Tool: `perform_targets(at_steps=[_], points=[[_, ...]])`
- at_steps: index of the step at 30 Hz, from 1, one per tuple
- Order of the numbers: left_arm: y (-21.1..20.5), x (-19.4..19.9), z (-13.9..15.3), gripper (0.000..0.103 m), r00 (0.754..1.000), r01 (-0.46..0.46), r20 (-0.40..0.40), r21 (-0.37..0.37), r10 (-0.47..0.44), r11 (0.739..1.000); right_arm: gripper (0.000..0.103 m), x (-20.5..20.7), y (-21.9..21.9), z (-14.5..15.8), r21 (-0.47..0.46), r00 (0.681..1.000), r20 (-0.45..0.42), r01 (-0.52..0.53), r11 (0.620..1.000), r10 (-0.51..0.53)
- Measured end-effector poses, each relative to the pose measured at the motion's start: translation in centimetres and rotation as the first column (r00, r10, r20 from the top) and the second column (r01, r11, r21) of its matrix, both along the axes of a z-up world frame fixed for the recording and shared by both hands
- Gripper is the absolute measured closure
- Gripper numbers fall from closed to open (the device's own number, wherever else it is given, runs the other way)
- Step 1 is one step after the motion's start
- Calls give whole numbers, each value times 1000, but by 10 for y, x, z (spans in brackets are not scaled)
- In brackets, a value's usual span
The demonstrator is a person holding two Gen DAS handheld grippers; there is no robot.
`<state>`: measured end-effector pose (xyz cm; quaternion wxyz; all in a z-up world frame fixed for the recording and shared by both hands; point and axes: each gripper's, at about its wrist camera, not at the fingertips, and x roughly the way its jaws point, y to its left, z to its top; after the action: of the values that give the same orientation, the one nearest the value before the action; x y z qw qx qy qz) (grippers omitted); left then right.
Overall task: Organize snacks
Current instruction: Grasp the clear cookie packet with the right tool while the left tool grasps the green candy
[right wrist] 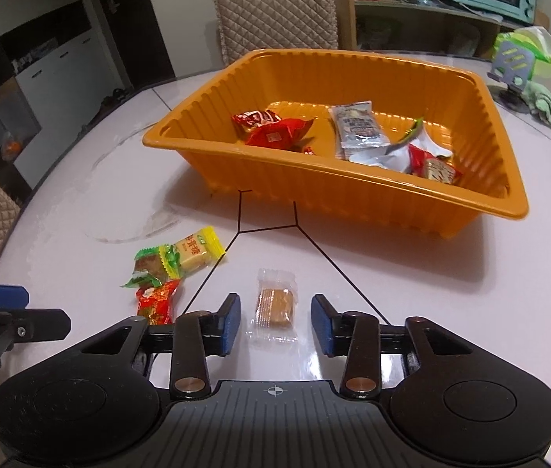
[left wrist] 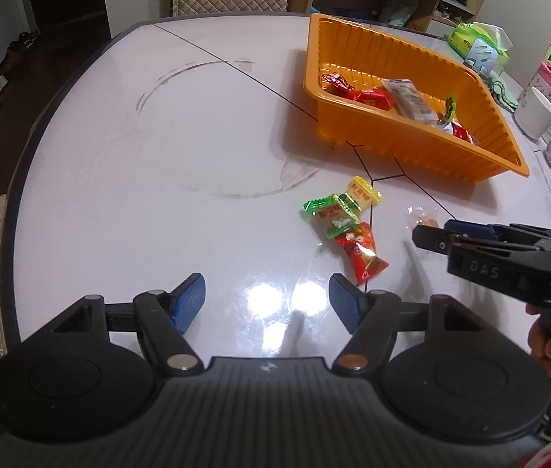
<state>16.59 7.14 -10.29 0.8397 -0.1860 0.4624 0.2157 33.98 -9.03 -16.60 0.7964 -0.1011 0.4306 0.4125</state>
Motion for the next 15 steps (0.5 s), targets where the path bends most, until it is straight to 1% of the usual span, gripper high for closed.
perform_targets(at_steps=[2, 4, 5, 6, 10, 15], points=[[-1, 2, 0, 36, 1000, 2, 6, -4, -2, 1000, 67, -1, 2, -2, -5, 1000, 15, -10, 1000, 10], [-2, 4, 0, 36, 1000, 6, 13, -10, -6, 1000, 72, -2, 4, -3, -14, 999, 33, -21, 1000, 22], [-3, 6, 0, 36, 1000, 9, 18, -14, -9, 1000, 78, -2, 5, -3, -17, 999, 39, -27, 999, 28], [-4, 8, 1, 36, 1000, 15, 23, -18, -14, 1000, 81, -1, 4, -3, -16, 999, 41, -33, 999, 34], [-10, 18, 1, 36, 999, 41, 35, -22, -41, 999, 81, 0, 2, -3, -7, 999, 30, -31, 999, 31], [-18, 29, 0, 37, 997, 68, 49, -32, -66, 997, 81, 5, -6, 0, 7, 1000, 0, -5, 1000, 5]])
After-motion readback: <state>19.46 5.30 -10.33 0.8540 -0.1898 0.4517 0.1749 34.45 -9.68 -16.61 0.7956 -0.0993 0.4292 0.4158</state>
